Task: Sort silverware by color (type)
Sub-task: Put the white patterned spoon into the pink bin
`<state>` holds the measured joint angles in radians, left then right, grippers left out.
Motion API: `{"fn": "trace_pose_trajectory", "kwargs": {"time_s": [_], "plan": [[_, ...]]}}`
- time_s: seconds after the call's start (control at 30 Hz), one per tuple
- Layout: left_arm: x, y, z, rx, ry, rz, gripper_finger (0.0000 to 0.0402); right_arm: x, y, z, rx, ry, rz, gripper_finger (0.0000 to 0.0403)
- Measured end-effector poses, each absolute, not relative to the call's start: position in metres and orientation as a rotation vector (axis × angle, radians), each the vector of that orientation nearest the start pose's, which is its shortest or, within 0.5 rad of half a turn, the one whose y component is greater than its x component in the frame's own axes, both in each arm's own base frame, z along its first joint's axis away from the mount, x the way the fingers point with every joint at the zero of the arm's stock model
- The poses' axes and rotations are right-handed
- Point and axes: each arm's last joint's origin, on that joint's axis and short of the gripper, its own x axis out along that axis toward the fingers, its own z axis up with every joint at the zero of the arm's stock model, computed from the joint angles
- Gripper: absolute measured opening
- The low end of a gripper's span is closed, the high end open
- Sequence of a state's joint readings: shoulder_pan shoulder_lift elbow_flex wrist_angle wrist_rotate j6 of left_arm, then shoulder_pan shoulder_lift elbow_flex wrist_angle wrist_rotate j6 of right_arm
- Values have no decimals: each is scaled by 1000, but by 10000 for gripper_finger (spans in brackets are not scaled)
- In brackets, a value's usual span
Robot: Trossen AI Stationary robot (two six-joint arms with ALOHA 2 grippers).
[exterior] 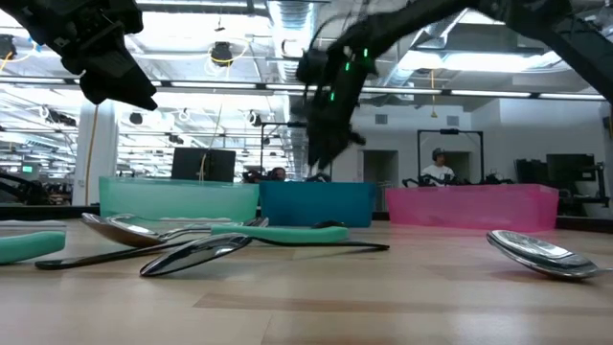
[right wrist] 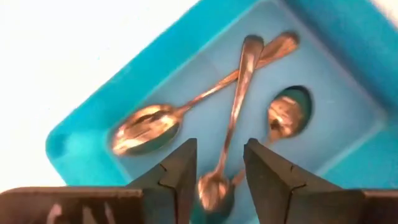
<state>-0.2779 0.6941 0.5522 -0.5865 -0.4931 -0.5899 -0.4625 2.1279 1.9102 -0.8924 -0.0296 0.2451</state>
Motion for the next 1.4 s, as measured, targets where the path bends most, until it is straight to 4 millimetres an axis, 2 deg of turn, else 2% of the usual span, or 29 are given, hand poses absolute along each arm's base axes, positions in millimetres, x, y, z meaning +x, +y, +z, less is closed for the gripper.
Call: {"fn": "trace_pose_trajectory", "kwargs": {"time_s": [0.17, 0.3, 0.47, 0.6, 0.8, 0.97, 1.17, 1.4], "plan": [[134, -26, 231, -281, 661, 336, 187, 386, -186, 310, 439, 1059, -483, 149], [134, -27, 222, -265, 763, 349, 187, 365, -159, 356, 410, 1071, -445, 148], [146, -34, 206, -284, 918, 310, 187, 333, -117, 396, 365, 1105, -380, 147], [153, -37, 190, -302, 1028, 376, 187, 304, -85, 423, 374, 1101, -394, 147], [157, -50, 171, -367, 1184, 408, 187, 277, -39, 447, 295, 1044, -401, 147], [156, -60, 162, -452, 1253, 464, 187, 269, -13, 454, 222, 1014, -374, 147], [149, -71, 155, -503, 1346, 514, 187, 270, 2, 453, 160, 1016, -363, 147], [141, -80, 148, -492, 1429, 565, 187, 275, 7, 441, 143, 1063, -357, 147]]}}
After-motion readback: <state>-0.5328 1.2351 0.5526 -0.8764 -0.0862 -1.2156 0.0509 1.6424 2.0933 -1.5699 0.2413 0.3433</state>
